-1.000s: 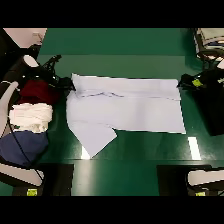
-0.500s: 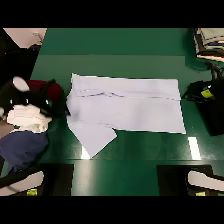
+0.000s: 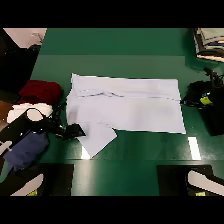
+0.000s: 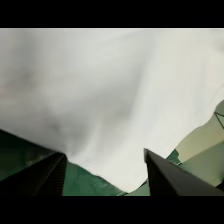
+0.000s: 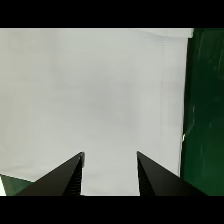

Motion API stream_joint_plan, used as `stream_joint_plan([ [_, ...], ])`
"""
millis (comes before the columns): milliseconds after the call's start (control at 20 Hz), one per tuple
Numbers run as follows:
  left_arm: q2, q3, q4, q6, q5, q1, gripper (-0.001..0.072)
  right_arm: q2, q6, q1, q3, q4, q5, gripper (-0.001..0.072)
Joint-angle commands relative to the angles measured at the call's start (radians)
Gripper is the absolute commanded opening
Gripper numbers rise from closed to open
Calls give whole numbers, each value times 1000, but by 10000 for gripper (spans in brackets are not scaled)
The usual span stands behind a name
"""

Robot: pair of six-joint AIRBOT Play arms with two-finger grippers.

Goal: Fold the shirts.

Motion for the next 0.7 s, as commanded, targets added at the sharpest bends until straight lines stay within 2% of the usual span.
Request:
stream_joint_plan([
  [0,5,-24,-37,-23,118,-27,567,4,-2,-4,-4,16,31,387],
  [50,5,-24,-37,-18,115,-27,290,4,-7,-15,-5,17,53,388],
  [100,5,-24,-37,-14,116,-27,102,4,-9,-28,-7,17,77,387],
  [150,5,-24,-37,-13,116,-27,58,12,-9,-50,-23,17,91,387],
  [250,5,-21,-35,-8,106,-27,29,47,-21,-110,-89,16,89,386],
  [400,5,23,-34,16,72,-27,28,100,-46,-230,-218,-2,89,362],
  [450,5,43,-34,24,60,-27,28,110,-50,-279,-263,-2,86,365],
  [550,5,77,-35,42,49,-27,29,109,-55,-375,-338,1,76,417],
  [650,5,92,-35,48,50,-27,29,103,-63,-436,-403,8,32,410],
])
